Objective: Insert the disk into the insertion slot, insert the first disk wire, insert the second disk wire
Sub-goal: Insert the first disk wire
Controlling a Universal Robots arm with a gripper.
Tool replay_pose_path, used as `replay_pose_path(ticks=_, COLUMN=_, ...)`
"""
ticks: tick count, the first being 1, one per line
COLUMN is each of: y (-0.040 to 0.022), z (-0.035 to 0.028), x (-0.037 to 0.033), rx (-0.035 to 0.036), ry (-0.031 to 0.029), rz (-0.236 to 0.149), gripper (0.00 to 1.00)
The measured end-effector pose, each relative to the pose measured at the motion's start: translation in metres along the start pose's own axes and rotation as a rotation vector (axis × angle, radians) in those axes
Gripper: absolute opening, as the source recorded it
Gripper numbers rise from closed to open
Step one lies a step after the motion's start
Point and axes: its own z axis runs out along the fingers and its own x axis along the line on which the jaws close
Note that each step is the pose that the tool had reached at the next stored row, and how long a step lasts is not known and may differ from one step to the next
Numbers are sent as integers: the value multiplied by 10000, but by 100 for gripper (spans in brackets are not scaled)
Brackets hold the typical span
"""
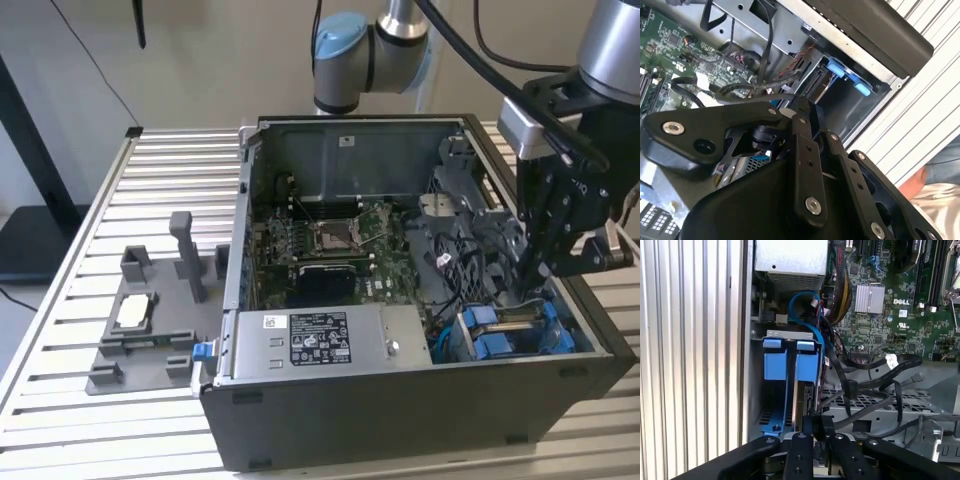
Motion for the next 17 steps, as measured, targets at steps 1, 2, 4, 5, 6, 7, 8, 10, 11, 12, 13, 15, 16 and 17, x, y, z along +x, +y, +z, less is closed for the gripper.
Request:
replay_pose_path(ticks=1, y=-10, z=9, x=7, rx=-1, ry=-45, rz=4, gripper=19)
replay_pose_path(ticks=2, y=-20, z=20, x=12, rx=2, ry=-102, rz=10, gripper=19)
replay_pose_path(ticks=4, y=-31, z=38, x=21, rx=5, ry=-213, rz=25, gripper=19)
replay_pose_path(ticks=5, y=-33, z=45, x=26, rx=3, ry=-255, rz=33, gripper=19)
replay_pose_path(ticks=6, y=-33, z=49, x=31, rx=-27, ry=-277, rz=43, gripper=19)
replay_pose_path(ticks=7, y=-34, z=57, x=32, rx=-64, ry=-290, rz=54, gripper=19)
replay_pose_path(ticks=8, y=-34, z=59, x=32, rx=-83, ry=-287, rz=81, gripper=19)
replay_pose_path(ticks=10, y=-34, z=60, x=37, rx=-83, ry=-284, rz=92, gripper=19)
replay_pose_path(ticks=11, y=-34, z=60, x=42, rx=-83, ry=-285, rz=92, gripper=19)
replay_pose_path(ticks=12, y=-34, z=60, x=44, rx=-87, ry=-285, rz=92, gripper=19)
replay_pose_path(ticks=13, y=-36, z=60, x=49, rx=-91, ry=-287, rz=91, gripper=19)
replay_pose_path(ticks=15, y=-39, z=64, x=78, rx=-115, ry=-337, rz=95, gripper=19)
replay_pose_path(ticks=16, y=-41, z=69, x=86, rx=-166, ry=-374, rz=99, gripper=19)
replay_pose_path(ticks=17, y=-40, z=72, x=86, rx=-211, ry=-377, rz=102, gripper=19)
